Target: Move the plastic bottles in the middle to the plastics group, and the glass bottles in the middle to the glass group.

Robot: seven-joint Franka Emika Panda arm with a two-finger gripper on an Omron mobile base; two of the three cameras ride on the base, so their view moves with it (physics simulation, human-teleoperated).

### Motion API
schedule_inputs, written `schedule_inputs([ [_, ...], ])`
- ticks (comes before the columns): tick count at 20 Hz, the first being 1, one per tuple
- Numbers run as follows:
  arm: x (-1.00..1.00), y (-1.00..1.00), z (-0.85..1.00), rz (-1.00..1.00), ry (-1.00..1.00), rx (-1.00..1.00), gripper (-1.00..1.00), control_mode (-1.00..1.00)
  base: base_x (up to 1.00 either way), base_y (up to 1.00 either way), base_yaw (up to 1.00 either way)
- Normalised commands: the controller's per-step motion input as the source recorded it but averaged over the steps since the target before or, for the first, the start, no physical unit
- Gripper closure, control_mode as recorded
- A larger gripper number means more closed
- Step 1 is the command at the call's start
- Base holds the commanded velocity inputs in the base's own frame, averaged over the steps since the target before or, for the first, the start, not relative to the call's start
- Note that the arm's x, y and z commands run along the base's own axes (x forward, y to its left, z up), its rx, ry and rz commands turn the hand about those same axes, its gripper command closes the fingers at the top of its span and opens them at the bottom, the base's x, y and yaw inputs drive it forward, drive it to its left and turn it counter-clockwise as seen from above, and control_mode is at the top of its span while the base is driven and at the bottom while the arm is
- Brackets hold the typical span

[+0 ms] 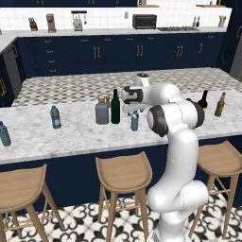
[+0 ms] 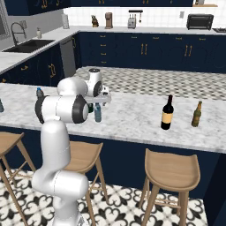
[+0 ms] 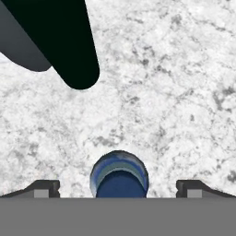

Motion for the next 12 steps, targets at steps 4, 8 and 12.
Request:
schedule_inputs([
  [4,0.02,0.02,-0.01,0.01,0.0,0.0,-1.0,-1.0,0.0,0.0,0.0],
  [8,0.06,0.08,-0.09,0.0,0.0,0.0,1.0,-1.0,0.0,0.0,0.0],
  [12,0.0,0.01,-0.01,0.0,0.0,0.0,1.0,-1.0,0.0,0.0,0.0],
])
